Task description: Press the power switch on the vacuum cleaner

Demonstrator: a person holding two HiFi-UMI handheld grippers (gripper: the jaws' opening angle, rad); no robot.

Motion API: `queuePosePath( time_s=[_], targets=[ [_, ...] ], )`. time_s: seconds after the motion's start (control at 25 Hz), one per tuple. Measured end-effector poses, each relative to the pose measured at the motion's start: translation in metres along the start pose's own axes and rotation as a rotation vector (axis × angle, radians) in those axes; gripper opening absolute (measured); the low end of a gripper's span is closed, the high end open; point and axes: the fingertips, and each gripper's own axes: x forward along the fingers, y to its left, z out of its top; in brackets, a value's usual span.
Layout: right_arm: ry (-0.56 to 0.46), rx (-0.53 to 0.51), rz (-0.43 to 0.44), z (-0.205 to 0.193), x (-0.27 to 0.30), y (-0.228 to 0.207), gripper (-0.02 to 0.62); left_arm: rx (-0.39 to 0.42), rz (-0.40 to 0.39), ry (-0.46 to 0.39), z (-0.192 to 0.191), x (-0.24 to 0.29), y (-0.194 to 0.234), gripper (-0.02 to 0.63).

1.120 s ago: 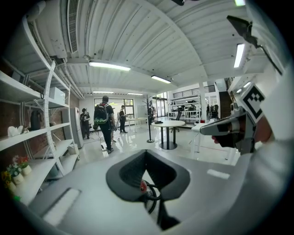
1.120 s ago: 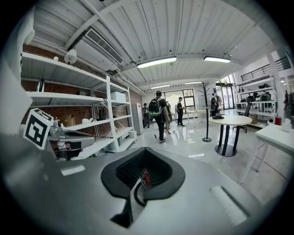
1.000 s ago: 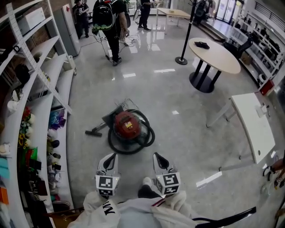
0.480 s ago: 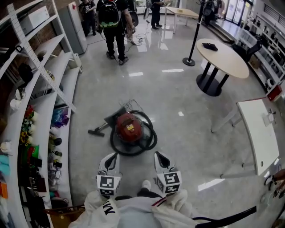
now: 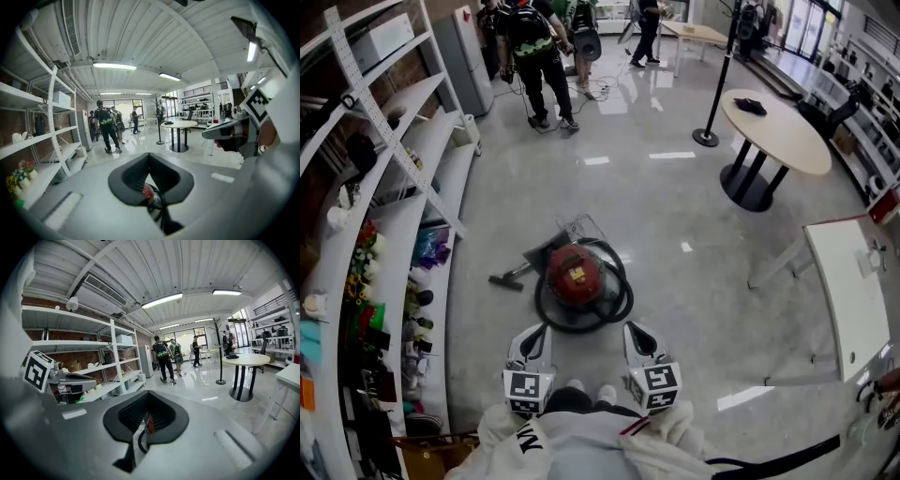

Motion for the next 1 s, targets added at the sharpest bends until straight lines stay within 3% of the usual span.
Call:
queuePosePath(
  time_s=[0.44, 1.0],
  targets=[
    [0.019, 0.01, -0.036, 0.0, 0.009, -0.02, 0.0, 0.001, -0.037, 0.001, 0.003, 0.025, -0.005, -0.002],
    [0.058, -0.009, -0.015, 0.01, 0.057, -0.023, 0.0, -0.038, -0.029, 0.024, 0.001, 0.061, 0.027, -0.002]
  ],
)
